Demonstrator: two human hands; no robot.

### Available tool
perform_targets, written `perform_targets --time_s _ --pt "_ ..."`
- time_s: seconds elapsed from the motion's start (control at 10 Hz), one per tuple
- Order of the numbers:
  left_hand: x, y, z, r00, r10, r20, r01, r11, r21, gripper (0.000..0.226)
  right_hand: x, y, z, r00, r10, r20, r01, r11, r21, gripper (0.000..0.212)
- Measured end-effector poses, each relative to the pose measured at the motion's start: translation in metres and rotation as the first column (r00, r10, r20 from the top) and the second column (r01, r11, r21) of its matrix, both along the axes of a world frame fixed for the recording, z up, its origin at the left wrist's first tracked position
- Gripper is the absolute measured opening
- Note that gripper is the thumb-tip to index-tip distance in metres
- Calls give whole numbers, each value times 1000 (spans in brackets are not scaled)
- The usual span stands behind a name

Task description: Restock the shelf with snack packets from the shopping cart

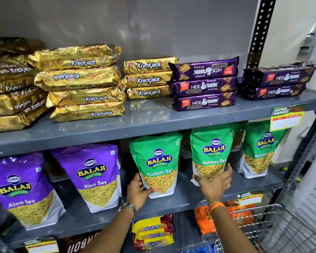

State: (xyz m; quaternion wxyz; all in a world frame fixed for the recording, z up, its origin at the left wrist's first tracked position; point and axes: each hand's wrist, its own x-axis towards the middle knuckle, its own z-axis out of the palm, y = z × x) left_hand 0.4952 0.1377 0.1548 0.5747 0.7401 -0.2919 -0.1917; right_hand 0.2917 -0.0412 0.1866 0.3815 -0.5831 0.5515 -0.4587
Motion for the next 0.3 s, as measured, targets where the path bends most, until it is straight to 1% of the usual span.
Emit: perform_targets --time_s 0.1,0.2,0.3 --pt "-4 1 0 1000 8 17 -8 1000 2 67 -3 5 3 1000 13 -13 -12 999 31 134" --pt "-10 -2 6 1000 -7 2 7 1000 -20 67 -5 10 7 999 14 -38 -12 998 55 135" --pt "-11 -3 5 1000 3 -25 -5 999 -52 72 -7 10 7 1000 8 31 -10 997 70 134"
